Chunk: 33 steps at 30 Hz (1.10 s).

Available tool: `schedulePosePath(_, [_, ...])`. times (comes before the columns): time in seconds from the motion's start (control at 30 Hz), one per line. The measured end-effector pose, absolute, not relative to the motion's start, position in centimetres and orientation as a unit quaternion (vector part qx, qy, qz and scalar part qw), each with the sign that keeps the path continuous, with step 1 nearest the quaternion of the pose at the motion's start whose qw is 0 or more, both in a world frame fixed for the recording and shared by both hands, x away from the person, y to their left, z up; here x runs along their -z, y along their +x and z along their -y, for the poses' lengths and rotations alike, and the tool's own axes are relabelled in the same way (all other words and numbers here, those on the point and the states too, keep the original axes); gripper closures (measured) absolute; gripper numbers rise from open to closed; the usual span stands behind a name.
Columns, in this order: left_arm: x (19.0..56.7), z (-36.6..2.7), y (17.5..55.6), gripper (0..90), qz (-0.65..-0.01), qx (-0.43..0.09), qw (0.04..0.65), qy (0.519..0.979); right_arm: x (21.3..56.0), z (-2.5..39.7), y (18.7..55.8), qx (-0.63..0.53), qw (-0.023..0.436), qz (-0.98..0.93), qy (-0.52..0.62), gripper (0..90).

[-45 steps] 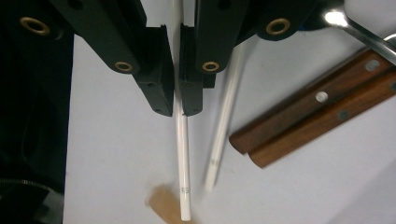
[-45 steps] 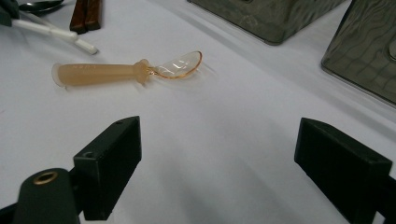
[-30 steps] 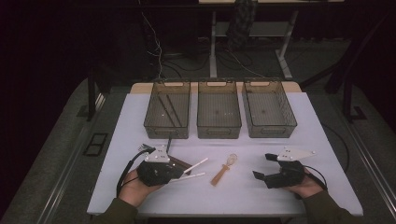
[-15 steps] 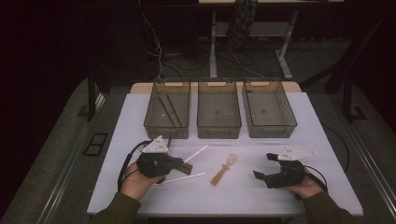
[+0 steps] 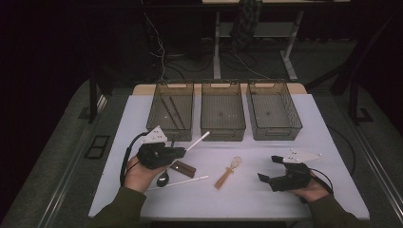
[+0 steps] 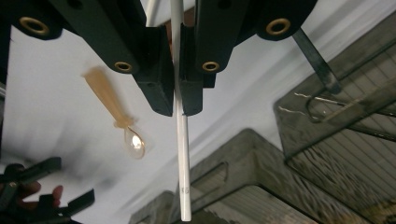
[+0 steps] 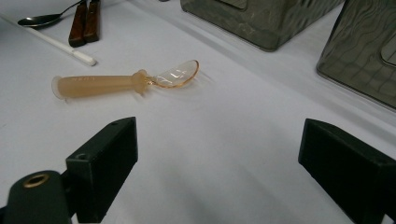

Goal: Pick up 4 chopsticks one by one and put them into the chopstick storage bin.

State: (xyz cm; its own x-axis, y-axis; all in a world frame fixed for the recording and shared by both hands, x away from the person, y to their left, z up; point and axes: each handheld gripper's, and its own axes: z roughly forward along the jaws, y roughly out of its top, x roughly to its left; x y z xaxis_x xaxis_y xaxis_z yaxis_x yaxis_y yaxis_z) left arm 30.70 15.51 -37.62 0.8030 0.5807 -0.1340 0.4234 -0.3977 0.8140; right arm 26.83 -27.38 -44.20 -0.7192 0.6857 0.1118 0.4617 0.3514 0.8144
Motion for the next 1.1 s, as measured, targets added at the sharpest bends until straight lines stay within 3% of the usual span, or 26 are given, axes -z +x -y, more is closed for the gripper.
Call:
schedulePosePath(0.5, [35.4, -16.9, 33.3, 83.6, -0.333, -0.120, 0.491, 0.796, 44.2, 27.5, 26.9, -0.449, 0.125, -0.810, 0.355, 11.2])
schedulePosePath(1.1, [33.7, -17.8, 39.2, 83.6, -0.377, -0.149, 0.503, 0.763, 44.3, 27.7, 27.0, -0.448, 0.124, -0.808, 0.362, 11.2])
